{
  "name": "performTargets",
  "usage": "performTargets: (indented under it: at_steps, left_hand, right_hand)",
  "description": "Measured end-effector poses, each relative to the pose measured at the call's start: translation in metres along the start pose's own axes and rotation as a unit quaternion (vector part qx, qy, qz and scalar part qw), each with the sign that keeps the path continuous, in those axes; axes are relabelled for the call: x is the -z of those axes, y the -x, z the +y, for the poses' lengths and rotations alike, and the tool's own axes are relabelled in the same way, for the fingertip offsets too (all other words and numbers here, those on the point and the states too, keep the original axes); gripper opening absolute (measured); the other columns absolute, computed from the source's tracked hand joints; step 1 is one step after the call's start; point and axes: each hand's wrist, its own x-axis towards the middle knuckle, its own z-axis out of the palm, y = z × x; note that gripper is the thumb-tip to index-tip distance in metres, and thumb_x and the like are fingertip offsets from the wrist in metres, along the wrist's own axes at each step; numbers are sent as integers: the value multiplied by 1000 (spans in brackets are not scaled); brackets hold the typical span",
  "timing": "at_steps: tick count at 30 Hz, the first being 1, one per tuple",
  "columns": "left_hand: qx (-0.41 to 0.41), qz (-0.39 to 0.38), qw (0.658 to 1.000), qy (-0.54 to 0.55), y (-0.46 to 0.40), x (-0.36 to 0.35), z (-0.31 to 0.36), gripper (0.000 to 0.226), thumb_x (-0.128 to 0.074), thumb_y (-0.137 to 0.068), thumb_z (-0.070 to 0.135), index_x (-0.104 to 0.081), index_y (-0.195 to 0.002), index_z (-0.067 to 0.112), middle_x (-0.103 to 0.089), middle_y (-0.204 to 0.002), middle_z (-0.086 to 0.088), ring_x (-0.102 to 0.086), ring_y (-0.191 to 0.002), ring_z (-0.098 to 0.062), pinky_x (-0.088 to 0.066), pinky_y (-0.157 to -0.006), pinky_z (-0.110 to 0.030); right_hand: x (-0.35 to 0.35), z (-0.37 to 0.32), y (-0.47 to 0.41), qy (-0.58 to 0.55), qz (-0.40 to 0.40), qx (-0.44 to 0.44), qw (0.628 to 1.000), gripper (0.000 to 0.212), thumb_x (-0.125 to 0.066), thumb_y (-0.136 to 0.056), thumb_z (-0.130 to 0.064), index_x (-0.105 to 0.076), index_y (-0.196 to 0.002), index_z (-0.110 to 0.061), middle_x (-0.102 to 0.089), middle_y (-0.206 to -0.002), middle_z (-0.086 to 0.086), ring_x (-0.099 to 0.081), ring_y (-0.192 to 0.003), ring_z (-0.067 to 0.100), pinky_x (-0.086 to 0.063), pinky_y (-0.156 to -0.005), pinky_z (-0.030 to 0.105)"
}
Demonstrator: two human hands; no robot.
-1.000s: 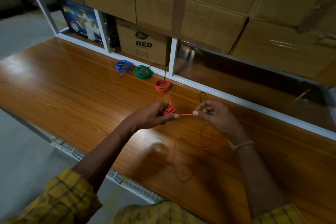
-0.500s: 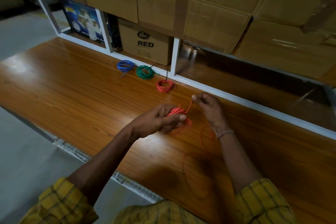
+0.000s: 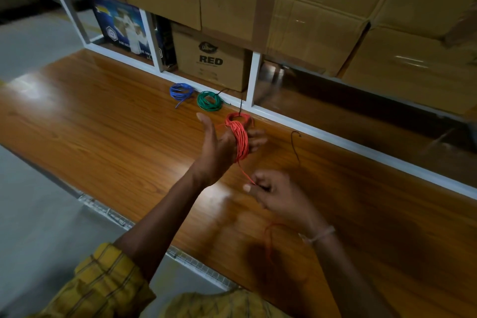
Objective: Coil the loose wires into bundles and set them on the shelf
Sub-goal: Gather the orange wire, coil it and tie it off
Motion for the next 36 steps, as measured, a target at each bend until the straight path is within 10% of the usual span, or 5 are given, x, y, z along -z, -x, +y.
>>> performTargets:
  at_steps: [8, 17, 28, 31, 36]
  left_hand:
    - [59, -3, 881, -469, 14, -13, 0, 114, 3, -83, 94, -59, -107, 1, -58, -85, -13, -50, -74, -18, -45, -79, -35]
    - [51, -117, 978, -166, 25, -24, 18, 40, -34, -115, 25, -62, -108, -3, -31, -60, -7, -25, -48, -17, -28, -47, -28]
    - [-55, 72, 988, -123, -1, -19, 19, 87, -7, -108, 61, -38, -150, -8, -64, -139, -25, -66, -126, -39, -49, -115, -45]
    - [-62, 108, 935, -332, -1, -11, 9, 94, -9, -98, 79, -49, -148, 11, -66, -140, -10, -68, -126, -26, -48, -112, -43]
    - [-28, 62, 692, -719, 7, 9, -8, 48, -39, -107, 58, -41, -124, 14, -61, -99, -4, -60, -82, -19, -39, -68, -25]
  right_hand:
    - [79, -16, 1, -264, -99, 35, 959, 14, -65, -98, -18, -64, -97, -3, -49, -59, 5, -38, -35, 8, -42, -37, 23]
    - [76, 36, -35, -320, -14, -24, 947, 9, -67, -94, -20, -68, -93, -11, -53, -62, -4, -41, -48, 3, -36, -47, 17]
    - [6, 21, -10, -263, -126, -75, 954, 22, -59, -103, -21, -64, -108, 0, -68, -75, 10, -65, -55, 17, -52, -56, 31]
    - [21, 12, -3, -228, -143, -81, 960, 29, -66, -99, -18, -62, -126, -9, -67, -81, 14, -56, -47, 14, -46, -45, 23]
    - [47, -2, 0, -144, -21, -84, 986, 22, -64, -101, -16, -65, -123, -13, -60, -71, 8, -45, -46, 4, -36, -47, 16]
